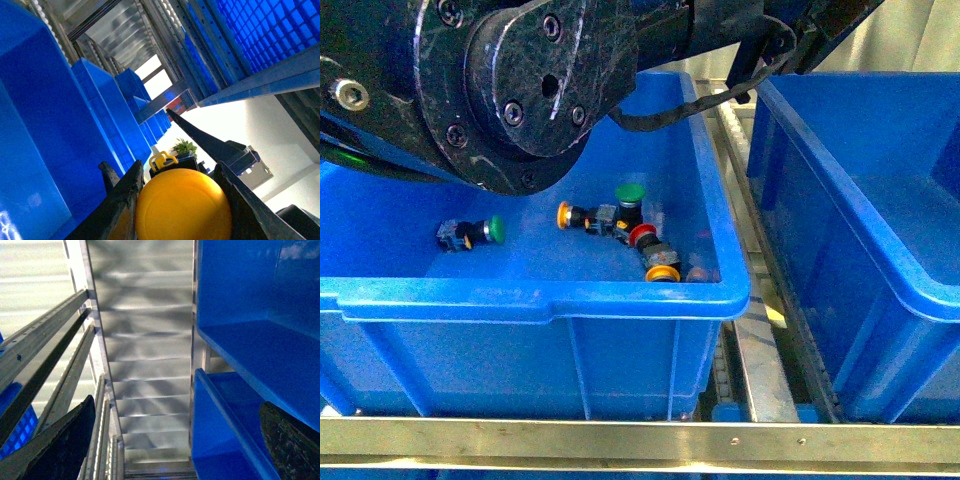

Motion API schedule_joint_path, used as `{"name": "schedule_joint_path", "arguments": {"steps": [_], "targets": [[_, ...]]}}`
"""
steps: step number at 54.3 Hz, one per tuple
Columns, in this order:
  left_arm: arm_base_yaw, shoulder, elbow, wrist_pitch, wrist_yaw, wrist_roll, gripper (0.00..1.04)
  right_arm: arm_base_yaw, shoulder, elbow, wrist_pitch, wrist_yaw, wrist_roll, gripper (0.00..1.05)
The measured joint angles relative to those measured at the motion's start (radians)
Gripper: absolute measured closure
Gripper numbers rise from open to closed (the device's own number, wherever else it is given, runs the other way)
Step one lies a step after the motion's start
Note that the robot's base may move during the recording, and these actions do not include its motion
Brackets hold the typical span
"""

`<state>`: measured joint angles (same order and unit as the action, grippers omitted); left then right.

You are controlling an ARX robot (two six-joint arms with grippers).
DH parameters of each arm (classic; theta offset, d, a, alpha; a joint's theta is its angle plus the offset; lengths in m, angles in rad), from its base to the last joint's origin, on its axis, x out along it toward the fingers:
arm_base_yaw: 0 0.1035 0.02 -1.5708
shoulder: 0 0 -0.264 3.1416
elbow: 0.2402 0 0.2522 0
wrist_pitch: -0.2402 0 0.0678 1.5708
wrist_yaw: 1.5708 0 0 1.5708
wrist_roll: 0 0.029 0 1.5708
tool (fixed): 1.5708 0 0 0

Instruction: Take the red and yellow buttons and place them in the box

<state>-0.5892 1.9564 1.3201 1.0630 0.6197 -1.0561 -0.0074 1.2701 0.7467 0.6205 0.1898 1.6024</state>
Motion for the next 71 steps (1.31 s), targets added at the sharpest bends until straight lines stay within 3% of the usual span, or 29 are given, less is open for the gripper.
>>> {"name": "schedule_joint_path", "arguments": {"steps": [16, 51, 71], "targets": [[-0.019, 0.047, 0.018, 0.024, -0.011, -0.026, 0.71, 0.056, -0.019, 0.013, 0.000, -0.003, 0.032, 0.07], [-0.049, 0.080, 0.061, -0.042, -0.025, -0.021, 0.71, 0.071, -0.084, 0.016, -0.026, -0.003, 0.033, 0.07], [-0.049, 0.079, 0.061, -0.047, -0.034, -0.019, 0.71, 0.074, -0.069, 0.012, -0.058, 0.005, -0.006, 0.59]]}}
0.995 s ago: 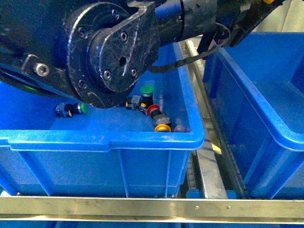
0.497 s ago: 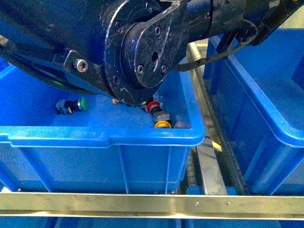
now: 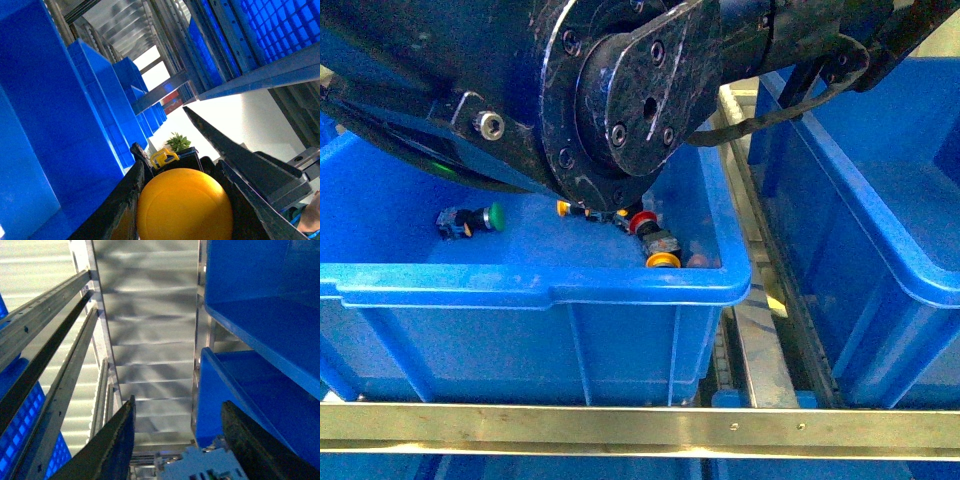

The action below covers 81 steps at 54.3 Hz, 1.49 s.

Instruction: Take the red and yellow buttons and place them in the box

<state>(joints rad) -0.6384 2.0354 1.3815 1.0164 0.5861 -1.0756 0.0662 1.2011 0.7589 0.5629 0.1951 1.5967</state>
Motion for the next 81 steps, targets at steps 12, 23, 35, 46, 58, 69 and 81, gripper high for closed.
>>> {"name": "schedule_joint_path", "arguments": {"steps": [12, 23, 35, 46, 58, 69, 81], "targets": [[0.001, -0.010, 0.006, -0.024, -0.010, -0.011, 0.71, -0.001, 0.003, -0.002, -0.003, 0.003, -0.010, 0.74], [0.012, -0.014, 0.005, -0.026, -0.055, -0.005, 0.49, -0.009, 0.001, -0.002, -0.004, -0.006, -0.023, 0.75], [0.045, -0.047, -0.031, -0.020, -0.115, 0.014, 0.13, -0.033, -0.005, -0.018, 0.001, -0.015, -0.031, 0.77], [0.154, -0.217, -0.167, -0.021, -0.167, 0.019, 0.08, -0.099, -0.004, -0.032, 0.006, -0.023, -0.058, 0.77], [0.300, -0.497, -0.437, -0.075, -0.125, 0.071, 0.08, -0.135, -0.003, -0.032, -0.002, -0.026, -0.092, 0.77], [0.523, -0.847, -0.744, -0.212, -0.020, 0.147, 0.08, -0.138, -0.003, -0.031, -0.014, -0.019, -0.127, 0.77], [0.866, -1.325, -1.051, -0.577, 0.250, 0.216, 0.08, -0.118, -0.007, -0.031, -0.022, 0.005, -0.152, 0.78]]}}
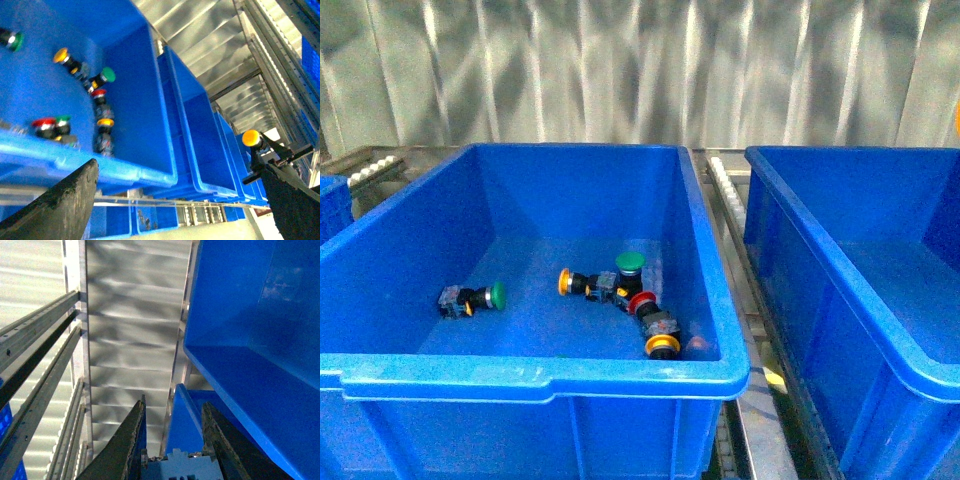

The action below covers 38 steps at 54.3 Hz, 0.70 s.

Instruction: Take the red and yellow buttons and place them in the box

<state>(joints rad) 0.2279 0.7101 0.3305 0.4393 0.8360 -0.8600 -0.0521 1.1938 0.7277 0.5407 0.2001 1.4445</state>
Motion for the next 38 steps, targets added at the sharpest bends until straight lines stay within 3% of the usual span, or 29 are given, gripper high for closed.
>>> {"name": "schedule_joint_path", "arguments": {"steps": [2, 5, 7, 11, 15, 17, 26, 38], "targets": [[0.058, -0.106, -0.036, -0.093, 0.027, 0.019, 0.09, 0.005, -0.004, 0.000, -0.003, 0.008, -0.003, 0.78], [0.080, -0.283, -0.069, -0.288, -0.198, 0.192, 0.19, 0.012, -0.011, 0.000, -0.010, 0.018, -0.008, 0.78], [0.075, -0.439, -0.121, -0.416, -0.409, 0.380, 0.30, 0.021, -0.019, -0.001, -0.016, 0.026, -0.009, 0.78], [0.004, -0.575, -0.190, -0.438, -0.600, 0.646, 0.46, 0.031, -0.027, -0.002, -0.019, 0.038, -0.010, 0.78], [-0.088, -0.642, -0.266, -0.440, -0.734, 0.771, 0.64, 0.048, -0.035, -0.002, -0.021, 0.054, -0.023, 0.78], [-0.176, -0.686, -0.309, -0.443, -0.818, 0.798, 0.74, 0.058, -0.035, -0.002, -0.022, 0.060, -0.028, 0.78], [-0.223, -0.693, -0.309, -0.441, -0.835, 0.837, 1.03, 0.072, -0.037, -0.002, -0.028, 0.077, -0.044, 0.78], [-0.225, -0.694, -0.309, -0.441, -0.836, 0.846, 1.02, 0.078, -0.037, -0.002, -0.035, 0.089, -0.058, 0.78]]}}
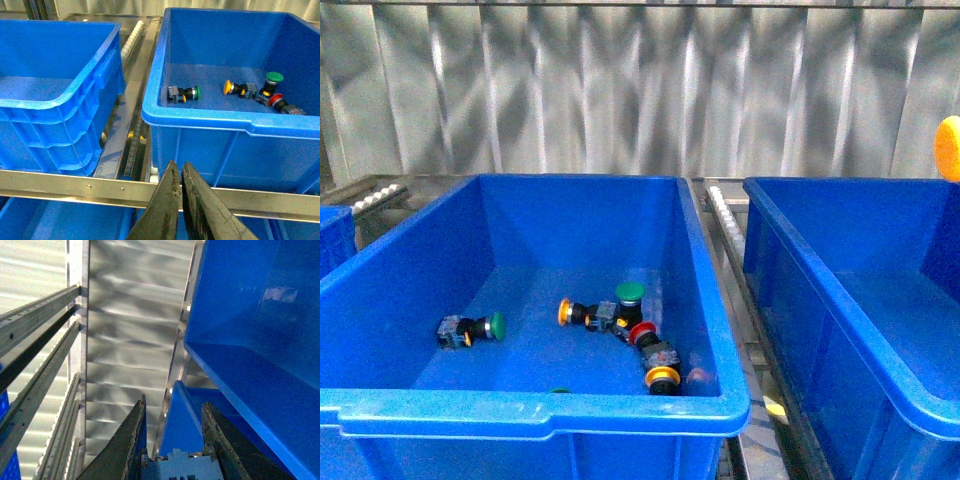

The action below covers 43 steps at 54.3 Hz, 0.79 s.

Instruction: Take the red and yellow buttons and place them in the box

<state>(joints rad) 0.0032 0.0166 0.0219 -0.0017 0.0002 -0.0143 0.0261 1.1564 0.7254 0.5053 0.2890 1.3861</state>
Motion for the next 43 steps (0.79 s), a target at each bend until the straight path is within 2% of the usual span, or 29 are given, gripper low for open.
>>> {"name": "schedule_joint_path", "arguments": {"steps": [9, 10, 24, 25, 30, 31, 43], "targets": [[0.000, 0.000, 0.000, 0.000, 0.000, 0.000, 1.02, 0.002, 0.000, 0.000, -0.005, 0.001, -0.018, 0.78], [0.000, 0.000, 0.000, 0.000, 0.000, 0.000, 0.99, 0.002, 0.000, 0.000, -0.005, 0.002, -0.019, 0.78], [0.000, 0.000, 0.000, 0.000, 0.000, 0.003, 0.35, 0.008, -0.002, 0.000, -0.021, 0.038, -0.061, 0.78], [0.000, 0.000, 0.000, 0.000, 0.000, 0.003, 0.33, 0.008, -0.002, 0.000, -0.021, 0.038, -0.063, 0.78], [0.000, 0.000, 0.000, 0.000, 0.000, 0.003, 0.09, 0.010, -0.002, 0.000, -0.008, 0.038, -0.064, 0.78], [0.000, 0.000, 0.000, 0.000, 0.000, 0.004, 0.06, 0.010, -0.002, 0.000, -0.008, 0.039, -0.064, 0.78], [0.000, 0.000, 0.000, 0.000, -0.001, 0.005, 0.08, 0.006, -0.011, -0.008, -0.002, 0.057, -0.053, 0.78]]}}
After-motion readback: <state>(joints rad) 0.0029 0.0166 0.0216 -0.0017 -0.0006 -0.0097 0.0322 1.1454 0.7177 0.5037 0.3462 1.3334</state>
